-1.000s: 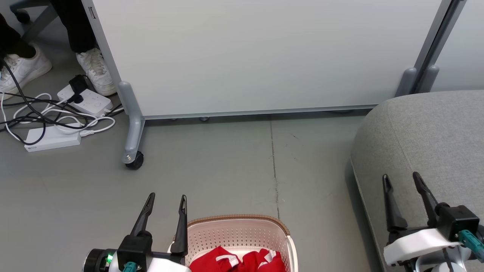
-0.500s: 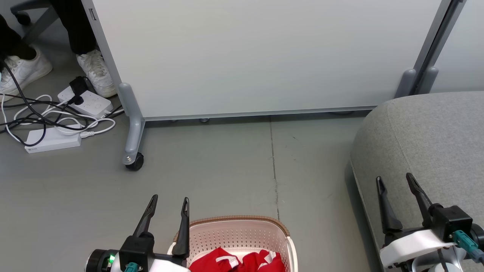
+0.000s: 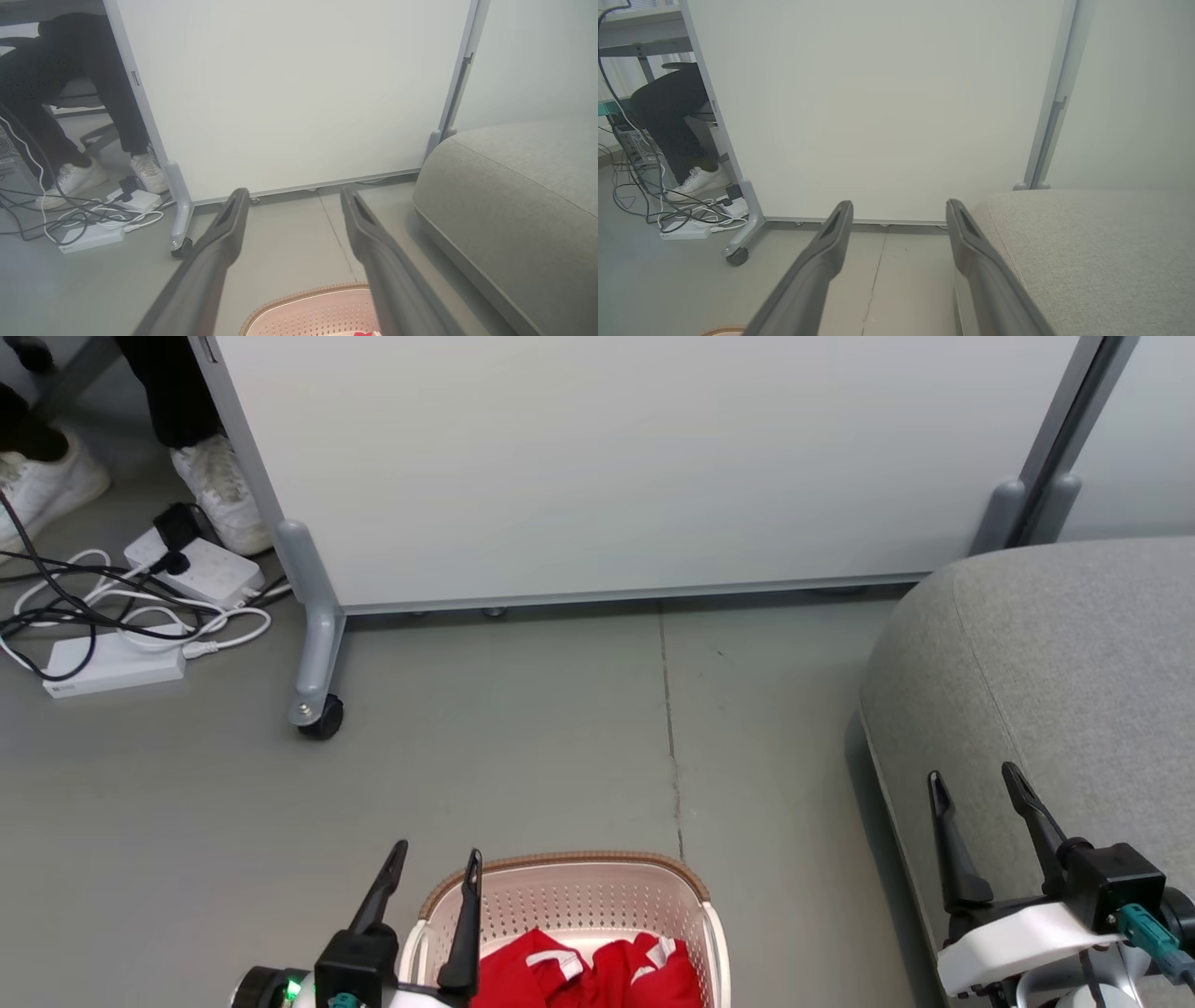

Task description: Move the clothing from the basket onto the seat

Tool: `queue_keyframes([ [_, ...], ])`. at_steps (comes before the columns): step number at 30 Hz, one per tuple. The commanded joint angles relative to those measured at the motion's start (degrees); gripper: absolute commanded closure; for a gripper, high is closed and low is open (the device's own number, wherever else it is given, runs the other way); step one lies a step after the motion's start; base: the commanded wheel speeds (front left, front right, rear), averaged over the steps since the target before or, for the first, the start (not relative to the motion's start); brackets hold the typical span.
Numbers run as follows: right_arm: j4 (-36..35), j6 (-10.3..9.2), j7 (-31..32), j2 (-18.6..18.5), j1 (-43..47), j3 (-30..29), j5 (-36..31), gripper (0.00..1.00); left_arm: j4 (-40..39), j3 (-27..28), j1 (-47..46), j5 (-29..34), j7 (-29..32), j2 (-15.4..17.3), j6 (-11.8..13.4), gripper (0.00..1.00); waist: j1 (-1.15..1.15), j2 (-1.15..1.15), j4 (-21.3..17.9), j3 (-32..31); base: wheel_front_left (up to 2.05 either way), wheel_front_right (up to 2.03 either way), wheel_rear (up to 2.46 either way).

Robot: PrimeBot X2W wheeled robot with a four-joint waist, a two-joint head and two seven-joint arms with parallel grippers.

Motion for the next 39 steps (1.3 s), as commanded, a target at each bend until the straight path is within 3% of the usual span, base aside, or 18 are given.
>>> queue_keyframes([
  [1,0.08,0.11,-0.31,-0.29,-0.54,-0.09,-0.42,0.0,0.41,-0.04,-0.46,0.0,-0.11,0.18,-0.32,0.0,0.0,0.0,-0.56,0.77,0.0,0.0,0.0],
  [9,-1.97,0.11,-0.31,-0.45,-2.62,-0.83,-1.42,0.0,9.61,-2.51,-5.43,-0.04,-0.09,0.2,-2.15,0.0,0.0,0.0,-2.83,9.63,0.0,0.0,0.0],
  [14,-4.23,0.11,-0.3,-0.38,-5.23,-1.96,-1.21,0.0,17.68,-3.77,-12.83,0.49,-0.07,0.21,-2.79,0.0,0.0,0.0,-5.6,19.13,0.0,0.0,0.0],
  [21,-6.19,0.11,-0.3,-0.28,-8.0,-1.89,-2.51,0.0,31.25,-5.42,-22.45,3.94,-0.08,1.05,-5.89,0.0,0.0,0.0,-8.12,29.57,0.0,0.0,0.0],
  [31,-7.72,0.1,-0.31,-0.28,-9.41,0.87,0.84,0.0,53.89,-9.3,-38.2,8.4,0.31,2.5,-6.47,0.0,0.0,0.0,-11.09,41.12,0.0,0.0,0.0],
  [36,-7.51,0.1,-0.31,-0.27,-10.12,1.56,4.24,0.0,58.77,-9.89,-44.21,8.56,4.59,3.23,-7.28,0.0,0.0,0.0,-12.13,44.91,0.0,0.0,0.0],
  [39,-6.85,0.1,-0.31,-0.23,-10.88,2.74,4.34,0.0,59.66,-10.74,-46.9,9.35,6.85,4.29,-6.42,0.0,0.0,0.0,-12.8,46.84,0.0,0.0,0.0],
])
